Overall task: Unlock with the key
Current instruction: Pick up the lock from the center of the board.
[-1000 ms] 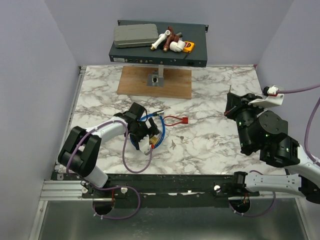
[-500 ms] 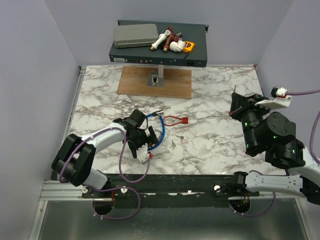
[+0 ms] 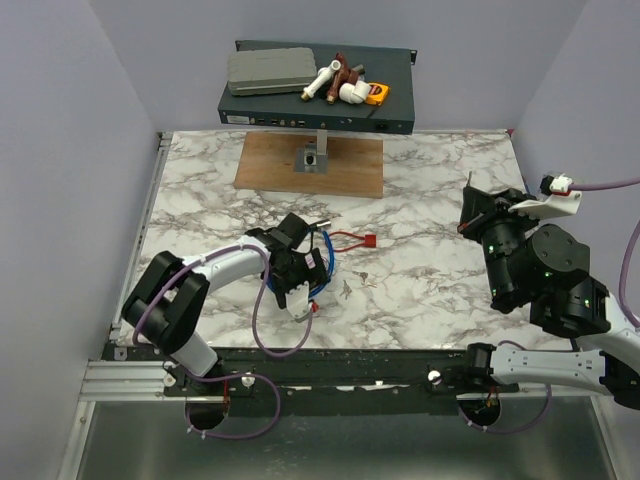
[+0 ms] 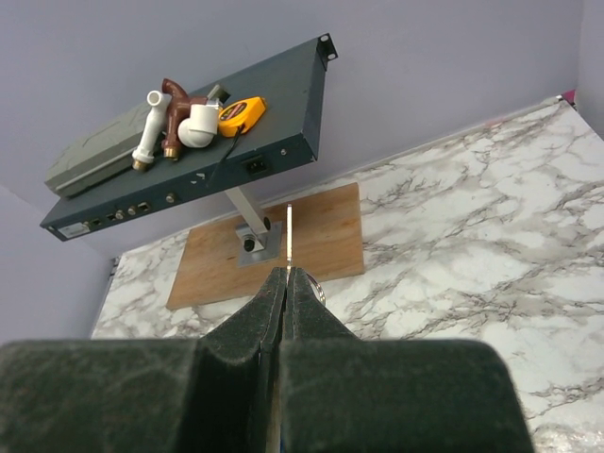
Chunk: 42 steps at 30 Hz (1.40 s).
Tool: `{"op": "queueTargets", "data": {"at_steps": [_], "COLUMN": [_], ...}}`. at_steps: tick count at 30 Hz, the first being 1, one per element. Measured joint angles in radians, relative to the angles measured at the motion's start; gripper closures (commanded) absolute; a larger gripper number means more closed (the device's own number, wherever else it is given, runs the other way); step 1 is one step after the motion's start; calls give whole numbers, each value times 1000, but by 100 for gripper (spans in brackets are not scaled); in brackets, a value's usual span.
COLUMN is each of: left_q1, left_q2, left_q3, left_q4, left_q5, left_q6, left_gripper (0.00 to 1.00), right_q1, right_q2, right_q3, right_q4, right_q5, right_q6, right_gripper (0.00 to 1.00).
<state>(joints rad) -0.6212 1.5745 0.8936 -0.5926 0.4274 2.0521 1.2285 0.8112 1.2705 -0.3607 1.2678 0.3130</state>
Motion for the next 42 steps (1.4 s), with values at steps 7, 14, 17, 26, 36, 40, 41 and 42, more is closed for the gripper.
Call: {"op": "queueTargets", "data": {"at_steps": [7,14,17,26,36,40,41,42], "left_q1": [-81,-114,-111,-101,-79,-58,-48,-42], "left_q2": [117,300,278,224,211,211,211,212], "left_q3": [176,454,421,327,320,308,305,303], "left_q4": [-251,-450,-452,-352,-269,-269,-267,-263], "left_q5": [-82,-94,-94,-89,-68,-75,-80,-85], "left_q6": [-13,-203,-241,-395,-513,-503,-496,-492], "left_gripper": [29,27,26,27,22,22,22,22], "right_q1": [0,0,0,0,0,0,0,0], "right_q2": [0,-3,-3,-3,1,2,2,2], "right_q3": [0,0,0,0,0,0,0,0], "right_q4": [0,-1,-3,-9,-38,-39,-39,-39], "right_q5": [3,4,4,3,3,3,3,3], "right_q6": [0,0,0,0,12,12,12,12], "right_gripper": [99,99,99,99,99,99,99,99]}}
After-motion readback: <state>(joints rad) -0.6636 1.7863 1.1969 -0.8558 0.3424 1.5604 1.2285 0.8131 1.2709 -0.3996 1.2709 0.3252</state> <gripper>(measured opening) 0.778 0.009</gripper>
